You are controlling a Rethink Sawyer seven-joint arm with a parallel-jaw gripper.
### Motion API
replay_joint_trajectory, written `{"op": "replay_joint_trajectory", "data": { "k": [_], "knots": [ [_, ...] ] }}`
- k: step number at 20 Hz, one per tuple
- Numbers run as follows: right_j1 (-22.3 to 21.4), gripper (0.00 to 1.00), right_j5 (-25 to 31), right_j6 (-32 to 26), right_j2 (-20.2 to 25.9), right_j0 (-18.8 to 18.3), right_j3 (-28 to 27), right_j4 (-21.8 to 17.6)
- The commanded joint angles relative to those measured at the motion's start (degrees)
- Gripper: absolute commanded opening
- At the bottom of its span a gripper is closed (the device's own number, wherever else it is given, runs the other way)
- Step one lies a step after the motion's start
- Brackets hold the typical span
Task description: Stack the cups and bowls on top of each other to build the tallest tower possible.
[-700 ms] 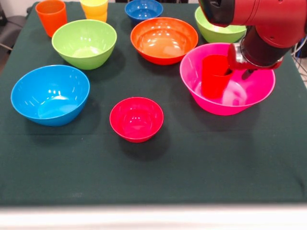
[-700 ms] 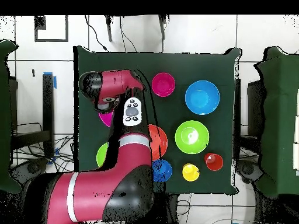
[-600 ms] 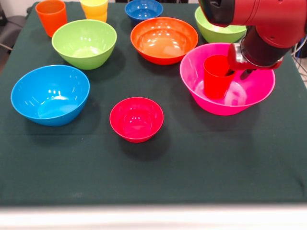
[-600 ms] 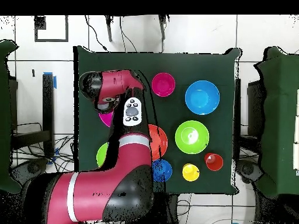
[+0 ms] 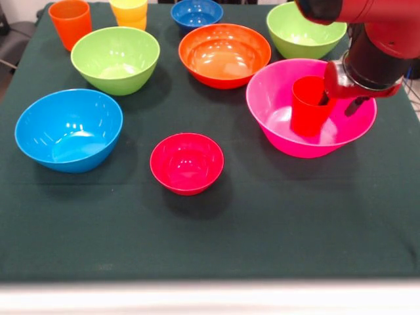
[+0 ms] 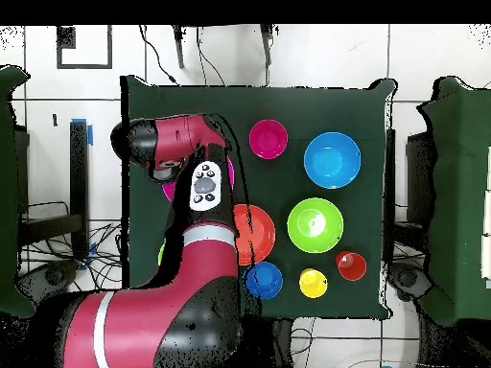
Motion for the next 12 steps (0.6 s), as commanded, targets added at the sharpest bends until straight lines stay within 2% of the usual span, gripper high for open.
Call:
{"op": "replay_joint_trajectory", "data": {
  "k": [1,7,8,12],
  "knots": [
    [-2.31,1.0,-4.82,8.47,1.95,1.08,4.42,-0.07],
    [-2.94,1.0,-5.79,8.29,1.69,1.3,5.55,0.29],
    [-3.07,0.0,-6.14,8.31,1.63,1.34,5.85,0.33],
    [-3.53,0.0,-7.34,8.52,1.61,1.34,6.74,0.33]
  ]
}}
